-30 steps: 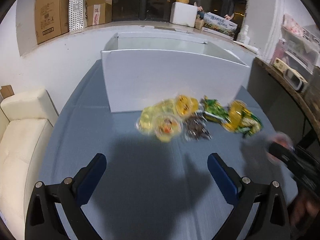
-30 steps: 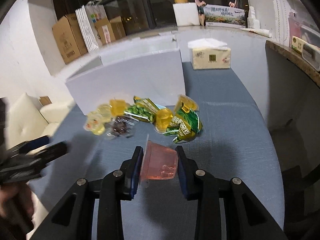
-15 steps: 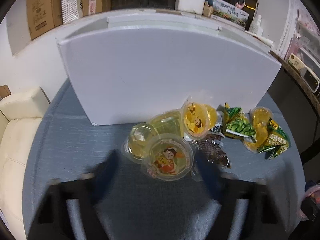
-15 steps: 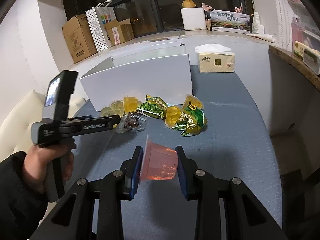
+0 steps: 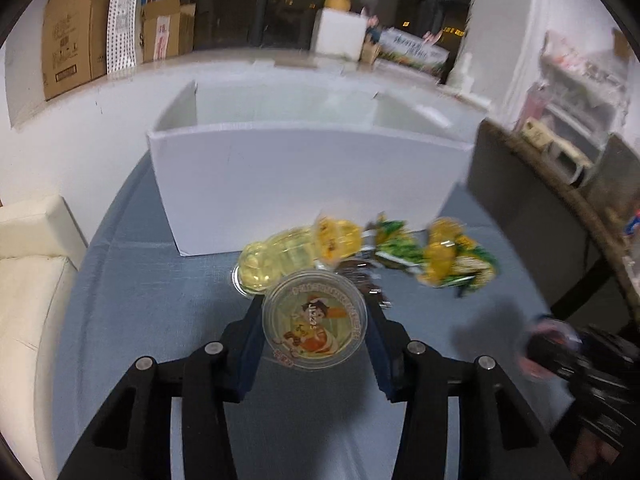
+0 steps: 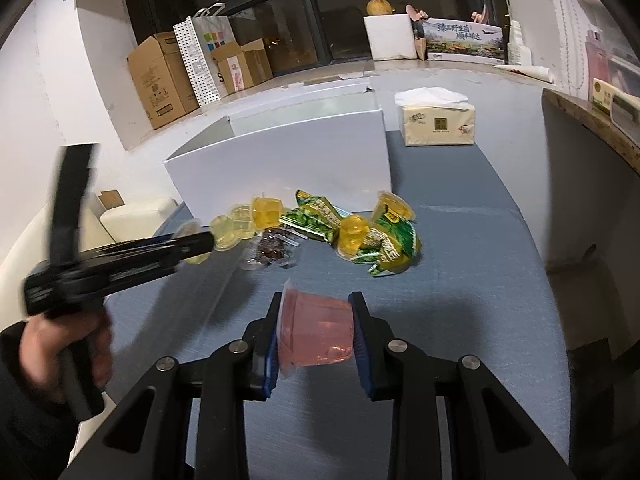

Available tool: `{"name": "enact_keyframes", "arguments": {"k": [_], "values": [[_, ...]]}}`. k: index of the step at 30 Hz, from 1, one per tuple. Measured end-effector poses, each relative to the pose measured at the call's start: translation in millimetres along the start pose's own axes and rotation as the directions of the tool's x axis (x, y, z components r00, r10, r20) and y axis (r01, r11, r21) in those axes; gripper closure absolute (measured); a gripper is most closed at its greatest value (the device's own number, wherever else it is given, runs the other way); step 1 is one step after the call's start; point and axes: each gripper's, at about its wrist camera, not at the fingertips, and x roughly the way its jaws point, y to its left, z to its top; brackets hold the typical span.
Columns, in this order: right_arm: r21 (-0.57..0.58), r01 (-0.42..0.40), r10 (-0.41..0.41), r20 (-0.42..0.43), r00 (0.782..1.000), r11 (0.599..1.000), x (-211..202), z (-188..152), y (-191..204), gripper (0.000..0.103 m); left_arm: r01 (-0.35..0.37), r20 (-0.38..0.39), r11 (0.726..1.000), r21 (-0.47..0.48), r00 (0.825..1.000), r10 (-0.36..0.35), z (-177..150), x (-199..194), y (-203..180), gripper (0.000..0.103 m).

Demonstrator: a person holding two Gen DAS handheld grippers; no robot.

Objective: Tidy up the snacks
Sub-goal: 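Grasp the cartoon-lid jelly cup with the left gripper, then carry both jelly cups over the white box and open both grippers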

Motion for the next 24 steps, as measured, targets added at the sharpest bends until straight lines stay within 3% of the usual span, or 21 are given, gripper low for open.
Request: {"name": "enact_keyframes", "arguments": {"k": [6,13,16,24], "values": [[-0.024,-0.021,0.022,0.021,1.000,0.999,4,20,10,0.070,0.041,0.078,0.999,0.008,0.996,-0.042,-4,-51,-5,0.052],[-0.065,-0.055,0.059,0.071,0.996,0.996,7,64,23,0.070,0.031,0.123,1.000,0.004,0.992,-0.031,21,-62,10,0.052],[-0.067,-0.072,0.078,0.101,0.992,0.995,12,90,24,0.070,0.007,0.146,1.000,0.020,0.989,-0.010,46,-55,16,0.052],[-0.051,-0.011,0.018,0.123,0.992,0.999,56,173,11,0.070,-0.019,0.152,1.000,0.017,0.988,0.016,131,-8,36,0.052]]}}
